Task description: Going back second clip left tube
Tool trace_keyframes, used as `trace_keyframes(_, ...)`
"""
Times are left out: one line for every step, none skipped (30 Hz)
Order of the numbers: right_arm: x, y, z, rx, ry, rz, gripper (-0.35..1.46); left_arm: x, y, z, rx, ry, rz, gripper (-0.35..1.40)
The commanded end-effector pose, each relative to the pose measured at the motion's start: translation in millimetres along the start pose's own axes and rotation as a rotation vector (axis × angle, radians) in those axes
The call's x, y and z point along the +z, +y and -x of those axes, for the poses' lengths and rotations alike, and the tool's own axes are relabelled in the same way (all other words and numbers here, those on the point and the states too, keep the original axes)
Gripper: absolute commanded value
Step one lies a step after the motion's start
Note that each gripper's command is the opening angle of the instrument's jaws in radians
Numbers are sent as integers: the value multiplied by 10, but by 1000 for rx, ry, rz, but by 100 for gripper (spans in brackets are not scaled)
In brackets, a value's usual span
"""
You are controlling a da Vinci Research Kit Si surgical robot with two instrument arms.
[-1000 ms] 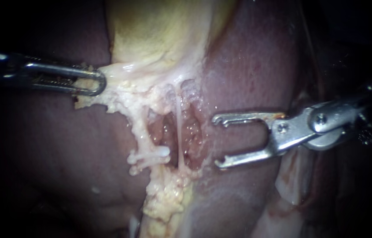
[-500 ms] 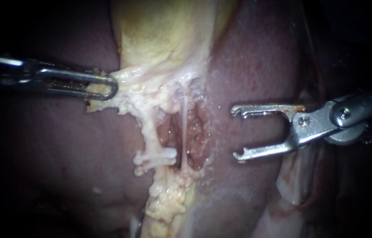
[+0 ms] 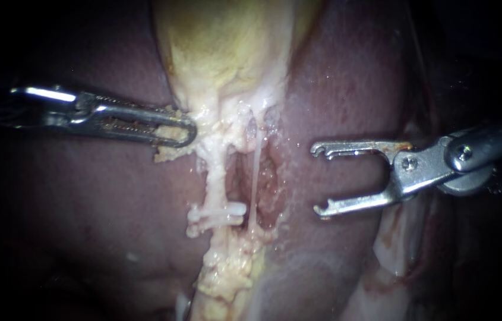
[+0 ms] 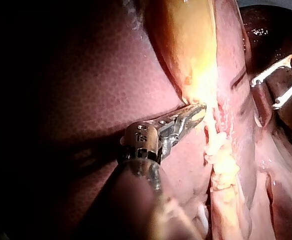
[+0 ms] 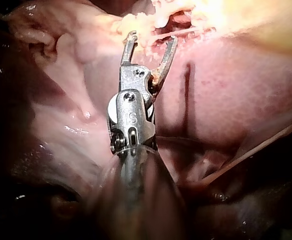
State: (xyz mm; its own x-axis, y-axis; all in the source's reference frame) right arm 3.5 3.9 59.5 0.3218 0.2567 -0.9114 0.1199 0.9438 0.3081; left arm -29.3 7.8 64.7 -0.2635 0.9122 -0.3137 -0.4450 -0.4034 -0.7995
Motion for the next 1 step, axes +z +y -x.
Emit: trace_keyframes(1,0,0,0,1,-1,50,-2,1,0,0,-1,1,-35)
